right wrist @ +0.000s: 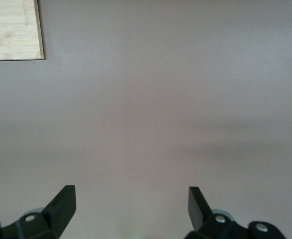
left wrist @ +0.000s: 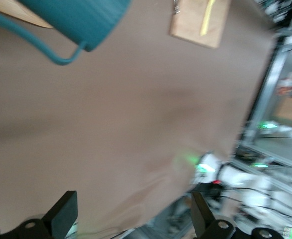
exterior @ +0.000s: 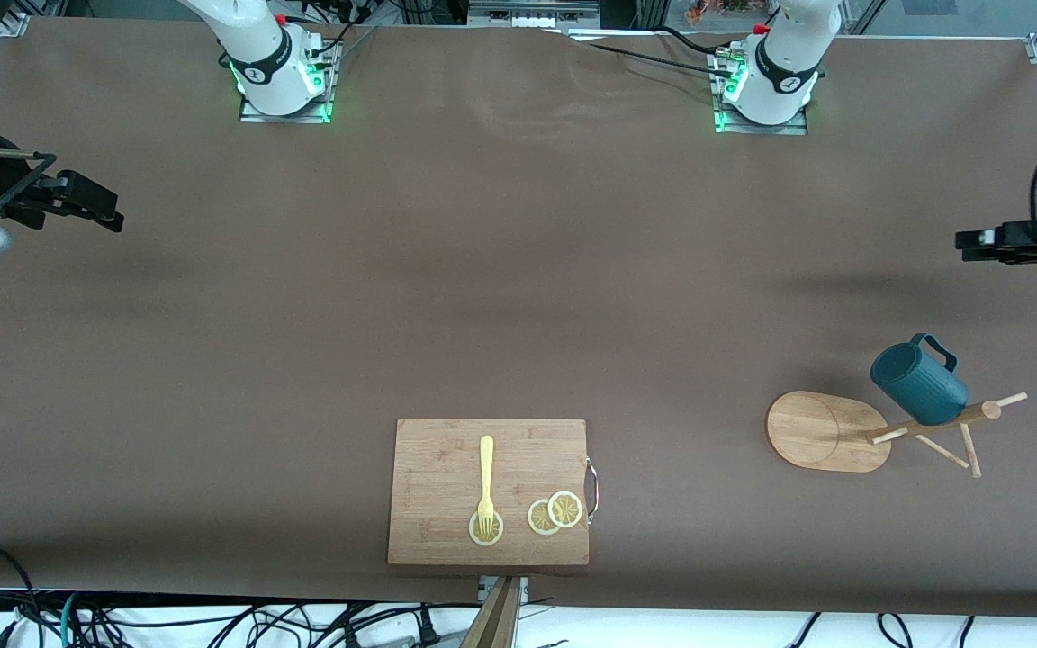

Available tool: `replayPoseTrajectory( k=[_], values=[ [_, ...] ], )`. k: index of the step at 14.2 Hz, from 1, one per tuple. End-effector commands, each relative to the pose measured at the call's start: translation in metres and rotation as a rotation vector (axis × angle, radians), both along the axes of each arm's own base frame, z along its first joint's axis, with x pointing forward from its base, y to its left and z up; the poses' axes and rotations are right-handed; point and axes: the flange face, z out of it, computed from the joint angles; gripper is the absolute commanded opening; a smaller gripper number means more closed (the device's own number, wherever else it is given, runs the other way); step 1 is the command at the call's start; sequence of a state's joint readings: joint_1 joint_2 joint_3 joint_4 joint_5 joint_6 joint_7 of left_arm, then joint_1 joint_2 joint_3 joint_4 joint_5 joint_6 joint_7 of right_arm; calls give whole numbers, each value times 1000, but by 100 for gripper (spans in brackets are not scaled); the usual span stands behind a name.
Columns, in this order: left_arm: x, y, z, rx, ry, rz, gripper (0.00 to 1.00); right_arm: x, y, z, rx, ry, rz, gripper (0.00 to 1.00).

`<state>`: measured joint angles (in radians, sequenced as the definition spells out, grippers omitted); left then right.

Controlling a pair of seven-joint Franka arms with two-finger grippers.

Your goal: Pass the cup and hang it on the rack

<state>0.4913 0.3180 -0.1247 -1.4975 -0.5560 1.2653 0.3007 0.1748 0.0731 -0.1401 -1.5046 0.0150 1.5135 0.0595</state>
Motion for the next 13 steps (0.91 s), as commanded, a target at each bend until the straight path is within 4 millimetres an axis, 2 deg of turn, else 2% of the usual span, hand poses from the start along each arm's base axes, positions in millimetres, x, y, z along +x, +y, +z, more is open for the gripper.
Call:
replayPoseTrajectory(
  k=[1,7,10,11,13],
  values=[
    [12,-48,35,182,-45,-89,100,0,1,4,-1,-7,2,100],
    [28,-135,75,500,-177,-284,100,0,2,4,-1,-9,3,100],
    [29,-157,91,608,-217,-339,100,0,2,5,-1,-9,3,100],
    [25,-161,107,652,-244,-348,100,0,2,4,-1,-9,3,100],
    [22,-160,120,700,-268,-351,100,0,2,5,-1,-10,3,100]
  ],
)
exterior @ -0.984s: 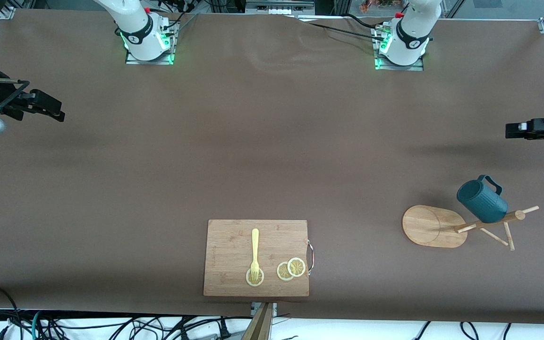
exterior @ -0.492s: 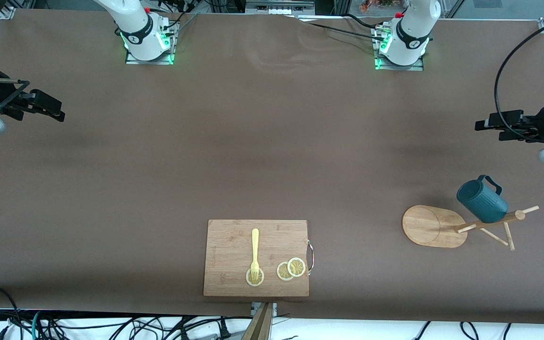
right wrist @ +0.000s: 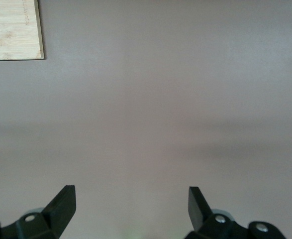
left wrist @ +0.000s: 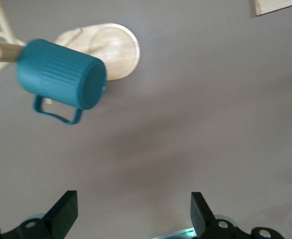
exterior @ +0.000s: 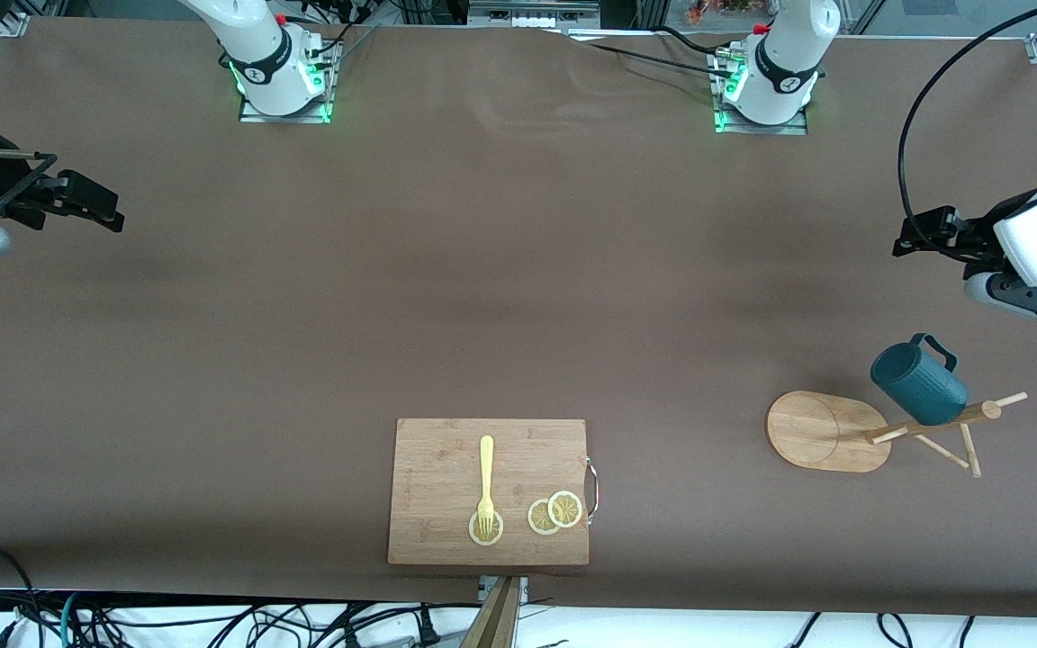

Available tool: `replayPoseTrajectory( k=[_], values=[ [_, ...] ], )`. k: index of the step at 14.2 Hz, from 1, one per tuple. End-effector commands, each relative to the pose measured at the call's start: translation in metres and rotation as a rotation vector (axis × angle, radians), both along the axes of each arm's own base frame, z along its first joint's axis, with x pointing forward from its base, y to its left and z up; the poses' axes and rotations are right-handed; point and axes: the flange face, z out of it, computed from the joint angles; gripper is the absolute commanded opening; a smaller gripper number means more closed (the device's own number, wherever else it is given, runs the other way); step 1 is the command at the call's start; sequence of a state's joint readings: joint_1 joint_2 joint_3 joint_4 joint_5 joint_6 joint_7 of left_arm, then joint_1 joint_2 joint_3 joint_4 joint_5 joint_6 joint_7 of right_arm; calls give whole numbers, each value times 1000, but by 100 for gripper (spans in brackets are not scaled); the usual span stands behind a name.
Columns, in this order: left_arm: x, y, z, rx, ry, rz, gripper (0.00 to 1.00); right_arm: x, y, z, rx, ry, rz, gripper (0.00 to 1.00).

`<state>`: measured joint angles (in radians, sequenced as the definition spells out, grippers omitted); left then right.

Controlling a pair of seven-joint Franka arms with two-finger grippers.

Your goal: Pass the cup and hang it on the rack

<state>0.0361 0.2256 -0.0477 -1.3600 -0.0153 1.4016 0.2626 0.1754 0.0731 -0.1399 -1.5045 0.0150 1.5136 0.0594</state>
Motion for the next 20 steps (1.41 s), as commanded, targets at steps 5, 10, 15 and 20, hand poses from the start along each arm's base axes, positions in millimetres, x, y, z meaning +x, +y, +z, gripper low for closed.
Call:
replayPoseTrajectory(
  k=[5,10,15,20],
  values=[
    [-28,4,47,74,-57,192,100,0,1,4,-1,-9,3,100],
    [-27,-3,43,89,-27,259,100,0,1,5,-1,-10,3,100],
    [-54,-5,57,86,-36,255,100,1,3,1,0,-4,4,100],
    [-47,-5,46,56,-15,261,100,1,3,1,0,-4,4,100]
  ],
)
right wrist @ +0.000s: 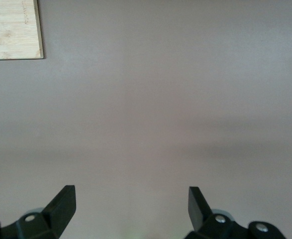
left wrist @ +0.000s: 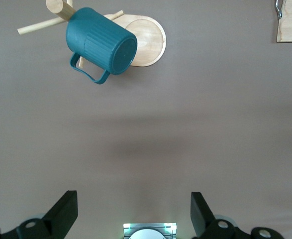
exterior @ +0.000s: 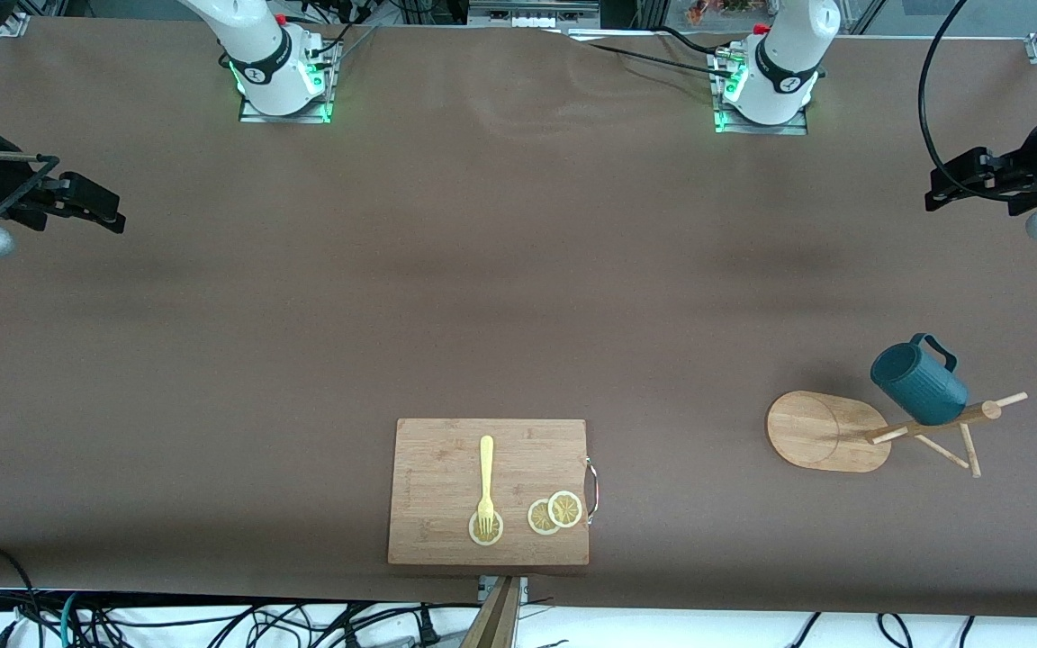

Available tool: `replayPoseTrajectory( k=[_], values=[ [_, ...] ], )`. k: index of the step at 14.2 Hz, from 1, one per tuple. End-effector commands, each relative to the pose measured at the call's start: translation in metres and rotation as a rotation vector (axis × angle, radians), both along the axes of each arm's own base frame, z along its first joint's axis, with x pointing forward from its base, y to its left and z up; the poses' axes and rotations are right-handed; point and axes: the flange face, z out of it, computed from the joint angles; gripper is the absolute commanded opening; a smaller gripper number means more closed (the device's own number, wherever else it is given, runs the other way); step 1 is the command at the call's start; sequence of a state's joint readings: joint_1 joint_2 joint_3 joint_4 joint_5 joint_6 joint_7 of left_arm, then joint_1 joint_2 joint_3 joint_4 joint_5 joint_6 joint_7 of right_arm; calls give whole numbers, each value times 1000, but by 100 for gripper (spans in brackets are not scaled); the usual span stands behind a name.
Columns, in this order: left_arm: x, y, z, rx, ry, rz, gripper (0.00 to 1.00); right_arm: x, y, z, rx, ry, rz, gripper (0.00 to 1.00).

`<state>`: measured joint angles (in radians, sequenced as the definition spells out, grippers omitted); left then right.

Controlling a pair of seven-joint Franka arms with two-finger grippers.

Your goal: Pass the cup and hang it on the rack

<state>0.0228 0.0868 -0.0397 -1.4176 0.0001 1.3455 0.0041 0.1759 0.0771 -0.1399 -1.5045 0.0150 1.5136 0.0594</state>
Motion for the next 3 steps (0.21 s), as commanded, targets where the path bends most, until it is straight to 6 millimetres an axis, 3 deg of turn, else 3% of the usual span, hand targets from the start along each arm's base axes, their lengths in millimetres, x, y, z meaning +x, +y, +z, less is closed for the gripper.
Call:
replayPoseTrajectory(
  k=[1,3],
  values=[
    [2,-3,-10,-11,16,12,100,0,3,4,1,-8,5,100],
    [4,-3,-8,-11,10,12,100,0,2,4,1,-8,4,100]
  ],
)
